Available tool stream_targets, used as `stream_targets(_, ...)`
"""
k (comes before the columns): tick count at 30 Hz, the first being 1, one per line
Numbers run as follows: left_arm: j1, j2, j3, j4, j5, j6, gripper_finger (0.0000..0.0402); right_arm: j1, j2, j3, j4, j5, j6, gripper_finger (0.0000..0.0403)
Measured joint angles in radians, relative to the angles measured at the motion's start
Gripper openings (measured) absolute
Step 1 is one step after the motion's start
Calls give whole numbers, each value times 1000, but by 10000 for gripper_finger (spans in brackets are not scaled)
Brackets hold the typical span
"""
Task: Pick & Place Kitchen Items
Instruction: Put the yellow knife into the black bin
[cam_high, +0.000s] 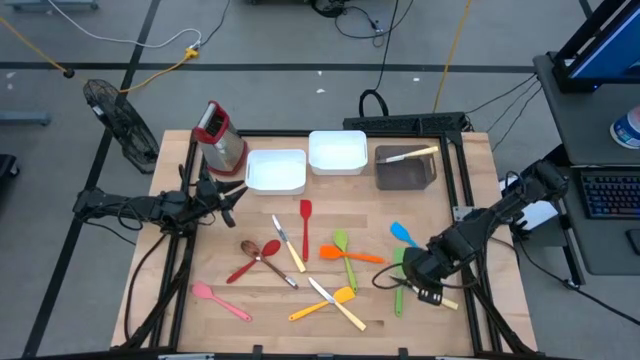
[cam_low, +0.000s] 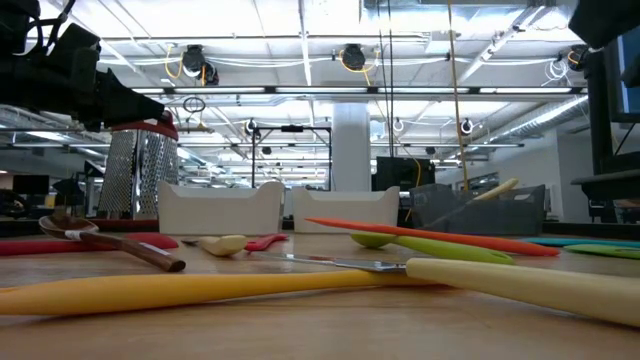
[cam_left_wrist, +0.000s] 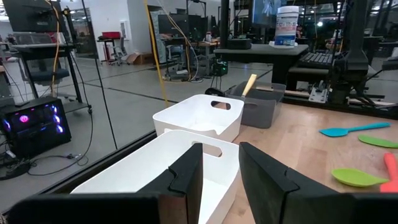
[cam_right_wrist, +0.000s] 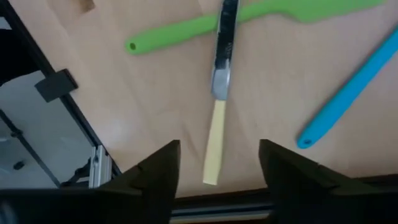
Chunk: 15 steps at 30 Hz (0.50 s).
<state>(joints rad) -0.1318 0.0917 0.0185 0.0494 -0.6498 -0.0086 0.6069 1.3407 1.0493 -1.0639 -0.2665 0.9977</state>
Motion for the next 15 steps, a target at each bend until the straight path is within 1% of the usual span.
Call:
stream_targets(3, 0, 0, 0, 0, 0, 0, 106, 37, 0, -31, 47, -1, 52, 239)
stream_targets(6, 0, 0, 0, 0, 0, -2, 106, 71, 0, -65, 107, -5, 111, 249)
stream_targets(13, 0, 0, 0, 0, 0, -2, 106, 129, 0, -180, 229, -80, 265, 245)
stream_targets(15, 0, 0, 0, 0, 0, -2, 106, 138, 0, -209, 251, -79, 306, 241)
